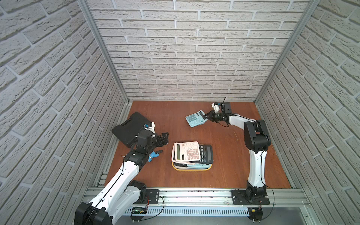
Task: Put the calculator in the storage box
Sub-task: Pick up the calculator from the center of the board, then place the calculator in the storage box.
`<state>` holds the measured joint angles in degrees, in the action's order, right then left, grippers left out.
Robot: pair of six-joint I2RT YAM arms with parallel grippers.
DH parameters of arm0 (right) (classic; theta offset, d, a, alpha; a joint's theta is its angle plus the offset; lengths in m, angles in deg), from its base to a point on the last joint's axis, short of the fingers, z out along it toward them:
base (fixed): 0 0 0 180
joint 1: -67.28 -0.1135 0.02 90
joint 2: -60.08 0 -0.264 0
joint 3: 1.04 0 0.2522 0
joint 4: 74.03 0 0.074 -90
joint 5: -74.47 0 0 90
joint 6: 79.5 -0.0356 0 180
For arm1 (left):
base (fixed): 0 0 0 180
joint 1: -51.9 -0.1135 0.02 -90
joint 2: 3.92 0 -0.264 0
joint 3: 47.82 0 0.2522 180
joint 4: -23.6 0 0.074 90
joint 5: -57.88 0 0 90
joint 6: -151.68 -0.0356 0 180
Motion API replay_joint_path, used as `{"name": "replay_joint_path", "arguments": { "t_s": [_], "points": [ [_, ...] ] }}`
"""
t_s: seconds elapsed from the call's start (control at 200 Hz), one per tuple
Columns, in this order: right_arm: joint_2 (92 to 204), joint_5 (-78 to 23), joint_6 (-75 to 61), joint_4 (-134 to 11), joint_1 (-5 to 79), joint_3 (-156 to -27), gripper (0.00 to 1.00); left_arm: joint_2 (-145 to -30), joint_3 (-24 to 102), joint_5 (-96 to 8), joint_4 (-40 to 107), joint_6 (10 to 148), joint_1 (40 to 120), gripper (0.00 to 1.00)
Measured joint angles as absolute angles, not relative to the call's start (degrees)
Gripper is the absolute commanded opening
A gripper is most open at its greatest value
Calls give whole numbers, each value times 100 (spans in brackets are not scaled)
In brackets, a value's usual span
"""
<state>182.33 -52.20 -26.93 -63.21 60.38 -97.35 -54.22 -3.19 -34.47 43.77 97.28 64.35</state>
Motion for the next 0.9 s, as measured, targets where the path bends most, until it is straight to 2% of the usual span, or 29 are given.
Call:
{"name": "replay_joint_path", "arguments": {
  "t_s": [0.41, 0.9],
  "points": [
    [16152, -4507, -3845, -8028, 5839, -7306, 3, -5400, -321, -3429, 4377, 9728, 6432, 98],
    [13803, -3707, -4099, -7995, 5288, -5547, 3, -5239, -430, -3399, 4334, 9798, 6430, 98]
  ]
}}
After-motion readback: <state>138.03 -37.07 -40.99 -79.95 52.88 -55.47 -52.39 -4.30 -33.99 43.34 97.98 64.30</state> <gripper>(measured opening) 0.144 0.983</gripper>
